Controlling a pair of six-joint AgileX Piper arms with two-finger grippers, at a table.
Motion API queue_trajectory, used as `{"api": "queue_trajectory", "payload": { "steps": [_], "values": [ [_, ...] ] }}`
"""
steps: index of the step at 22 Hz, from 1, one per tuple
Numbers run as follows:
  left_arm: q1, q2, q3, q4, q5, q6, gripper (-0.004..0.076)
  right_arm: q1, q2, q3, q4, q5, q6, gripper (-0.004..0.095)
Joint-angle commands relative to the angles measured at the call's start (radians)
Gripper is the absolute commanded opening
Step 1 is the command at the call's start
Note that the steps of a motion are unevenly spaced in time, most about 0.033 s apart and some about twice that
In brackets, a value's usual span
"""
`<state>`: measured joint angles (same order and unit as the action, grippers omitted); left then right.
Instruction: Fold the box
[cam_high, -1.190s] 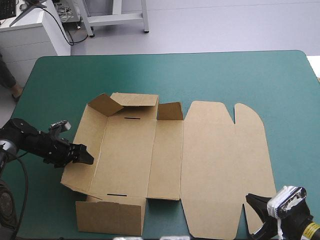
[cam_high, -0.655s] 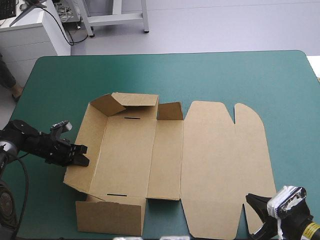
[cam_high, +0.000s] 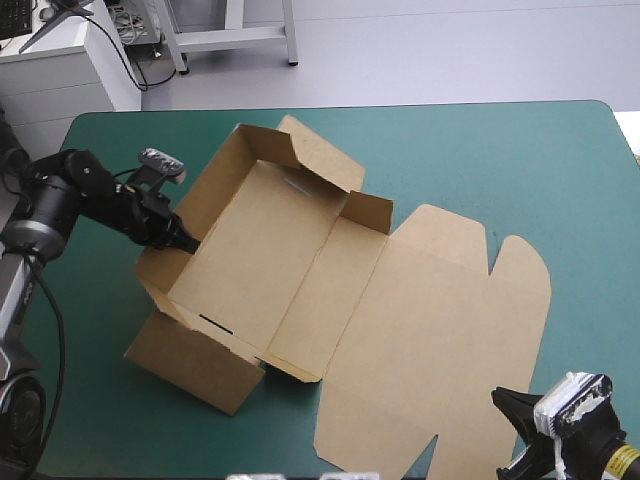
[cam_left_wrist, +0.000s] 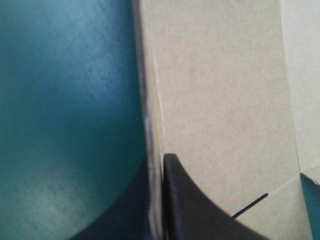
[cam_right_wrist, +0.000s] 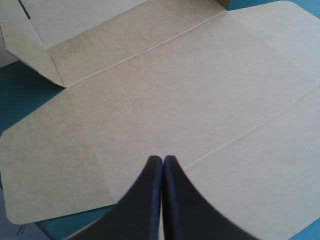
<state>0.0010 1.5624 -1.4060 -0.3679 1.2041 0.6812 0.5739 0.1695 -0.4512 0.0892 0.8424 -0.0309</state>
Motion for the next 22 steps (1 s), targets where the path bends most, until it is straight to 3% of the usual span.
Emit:
{"api": "queue_trajectory", "payload": {
  "steps": [1, 9, 15, 19, 22],
  "values": [
    [-0.118, 0.005, -0.160, 0.106, -0.015, -0.031, -0.0008, -0.005, 0.013, -0.025, 0.002, -0.072, -0.012, -0.0019],
    [-0.405, 0.128, -0.397, 0.449, -0.014, 0.028, -0.0008, -0.005, 0.013, -0.025, 0.002, -0.072, -0.012, -0.0019],
    [-0.632, 0.135, -0.400, 0.681, -0.226, 0.086, -0.0008, -0.005, 0.013, -0.016, 0.002, -0.091, -0.012, -0.0019],
    [-0.731, 0.135, -0.393, 0.686, -0.190, 0.111, -0.0008, -0.005, 0.013, -0.014, -0.007, -0.092, -0.012, -0.0019],
    [-0.810, 0.101, -0.314, 0.803, -0.236, 0.084, -0.0008, -0.005, 0.013, -0.014, -0.025, -0.093, -0.012, -0.0019]
  ]
}}
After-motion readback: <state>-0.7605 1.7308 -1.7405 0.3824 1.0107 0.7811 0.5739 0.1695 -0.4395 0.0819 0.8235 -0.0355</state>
